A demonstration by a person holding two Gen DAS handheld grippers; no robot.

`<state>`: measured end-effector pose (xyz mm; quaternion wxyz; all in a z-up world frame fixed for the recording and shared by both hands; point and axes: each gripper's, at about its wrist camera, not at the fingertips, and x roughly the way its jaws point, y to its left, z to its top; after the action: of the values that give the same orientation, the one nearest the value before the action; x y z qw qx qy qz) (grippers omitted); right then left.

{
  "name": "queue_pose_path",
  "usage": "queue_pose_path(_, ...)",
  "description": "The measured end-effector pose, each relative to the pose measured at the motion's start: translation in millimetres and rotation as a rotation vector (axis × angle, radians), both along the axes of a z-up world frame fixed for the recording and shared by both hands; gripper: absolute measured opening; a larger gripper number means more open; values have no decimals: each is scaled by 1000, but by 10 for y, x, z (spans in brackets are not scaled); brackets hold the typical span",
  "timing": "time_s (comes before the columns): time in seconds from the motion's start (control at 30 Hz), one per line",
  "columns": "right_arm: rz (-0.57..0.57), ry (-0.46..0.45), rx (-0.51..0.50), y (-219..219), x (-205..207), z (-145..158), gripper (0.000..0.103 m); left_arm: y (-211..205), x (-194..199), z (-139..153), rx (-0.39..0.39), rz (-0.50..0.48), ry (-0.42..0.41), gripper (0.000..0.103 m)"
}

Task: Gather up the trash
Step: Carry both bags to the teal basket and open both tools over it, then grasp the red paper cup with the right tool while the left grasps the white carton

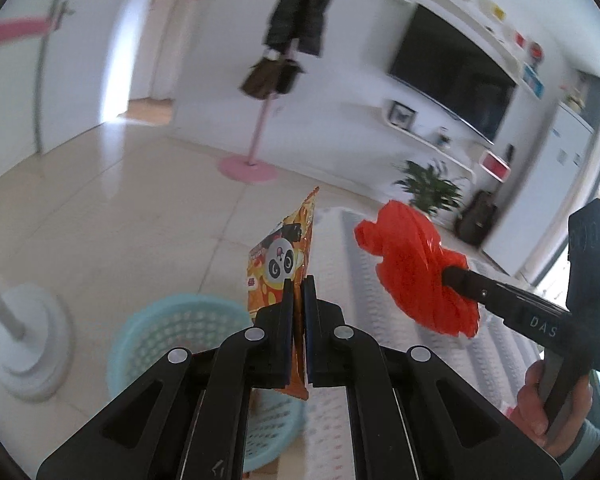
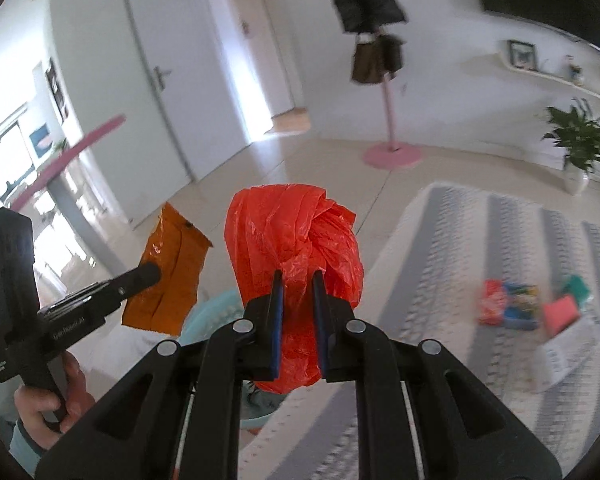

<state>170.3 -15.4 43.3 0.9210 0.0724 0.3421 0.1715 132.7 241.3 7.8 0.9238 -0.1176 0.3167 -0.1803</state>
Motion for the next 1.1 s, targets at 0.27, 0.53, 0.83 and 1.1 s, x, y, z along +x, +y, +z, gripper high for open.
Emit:
queue_pose_path(0.27, 84, 165, -38, 613, 243, -611, 11, 522, 125, -613, -15, 99, 147, 3)
queue_pose_path(0.53, 124, 272, -67, 886, 316, -1008, 15, 621, 215, -937, 5, 104, 222, 8)
queue_pose_path(0.83, 111, 277, -41, 858, 313, -1036, 44, 671, 220, -899, 9, 125, 206, 42)
queue_pose_path(1.1, 50, 182, 0, 532, 74, -590, 44, 489, 107, -519, 0, 69, 132, 42)
